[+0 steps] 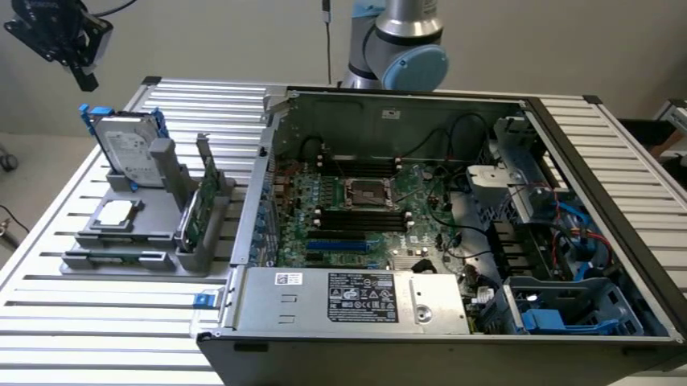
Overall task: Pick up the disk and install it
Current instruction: 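Pick up the disk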
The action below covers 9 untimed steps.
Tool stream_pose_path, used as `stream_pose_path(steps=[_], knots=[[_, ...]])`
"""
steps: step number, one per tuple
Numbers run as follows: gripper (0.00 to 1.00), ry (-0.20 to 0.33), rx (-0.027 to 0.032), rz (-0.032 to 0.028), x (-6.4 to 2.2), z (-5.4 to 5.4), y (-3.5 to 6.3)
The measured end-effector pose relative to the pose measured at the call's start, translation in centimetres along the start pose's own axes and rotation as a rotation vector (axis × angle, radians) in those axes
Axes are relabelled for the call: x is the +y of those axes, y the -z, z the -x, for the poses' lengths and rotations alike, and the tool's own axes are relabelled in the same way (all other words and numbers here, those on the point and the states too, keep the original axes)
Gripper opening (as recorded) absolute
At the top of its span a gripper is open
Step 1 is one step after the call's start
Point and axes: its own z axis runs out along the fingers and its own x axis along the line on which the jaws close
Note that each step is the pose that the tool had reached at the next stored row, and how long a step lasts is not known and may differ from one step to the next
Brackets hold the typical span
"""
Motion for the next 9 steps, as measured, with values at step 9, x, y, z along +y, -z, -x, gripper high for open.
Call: stream_pose_path(steps=[9], knots=[[0.11, 0.006, -0.0026, 0.001, 0.06, -0.01, 0.01]])
